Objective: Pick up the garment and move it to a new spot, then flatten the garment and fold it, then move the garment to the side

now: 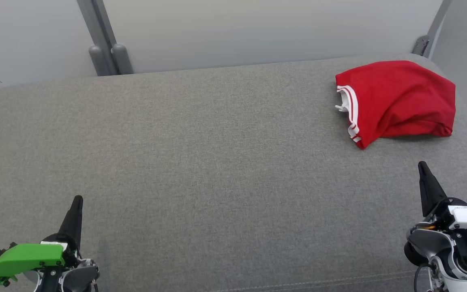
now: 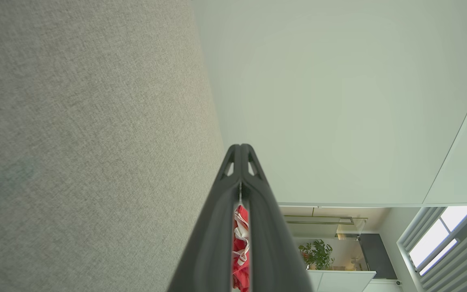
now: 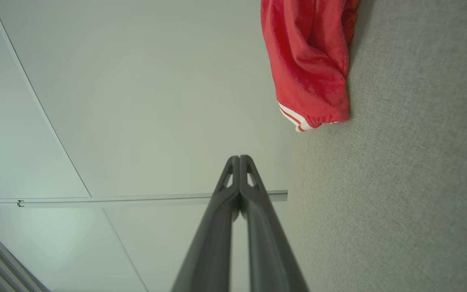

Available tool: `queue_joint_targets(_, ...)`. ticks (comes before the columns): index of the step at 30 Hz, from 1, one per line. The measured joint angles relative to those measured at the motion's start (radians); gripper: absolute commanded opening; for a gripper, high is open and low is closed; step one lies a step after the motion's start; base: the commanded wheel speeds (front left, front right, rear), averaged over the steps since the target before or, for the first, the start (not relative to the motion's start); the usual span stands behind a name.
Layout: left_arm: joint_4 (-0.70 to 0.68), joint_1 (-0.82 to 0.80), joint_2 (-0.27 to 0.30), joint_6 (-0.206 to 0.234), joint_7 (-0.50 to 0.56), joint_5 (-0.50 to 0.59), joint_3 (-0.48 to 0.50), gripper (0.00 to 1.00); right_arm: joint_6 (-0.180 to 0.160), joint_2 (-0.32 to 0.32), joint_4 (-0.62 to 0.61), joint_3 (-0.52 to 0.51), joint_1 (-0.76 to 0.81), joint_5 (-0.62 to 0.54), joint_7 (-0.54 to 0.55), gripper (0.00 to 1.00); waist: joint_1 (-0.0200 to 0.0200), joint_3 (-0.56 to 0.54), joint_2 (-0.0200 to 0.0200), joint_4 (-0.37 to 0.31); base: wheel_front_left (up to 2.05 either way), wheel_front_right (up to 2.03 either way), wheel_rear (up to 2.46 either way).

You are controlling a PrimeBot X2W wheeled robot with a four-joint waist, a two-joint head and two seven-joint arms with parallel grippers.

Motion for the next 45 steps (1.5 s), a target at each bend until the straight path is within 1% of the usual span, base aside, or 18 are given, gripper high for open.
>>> queue_joint_targets(45, 0.0, 0.0, 0.0, 0.0, 0.0, 0.0, 0.0, 0.0, 0.0, 0.0, 0.0, 0.0, 0.0, 0.0, 0.0, 0.0, 0.0, 0.0, 0.0, 0.0, 0.0, 0.0, 0.0)
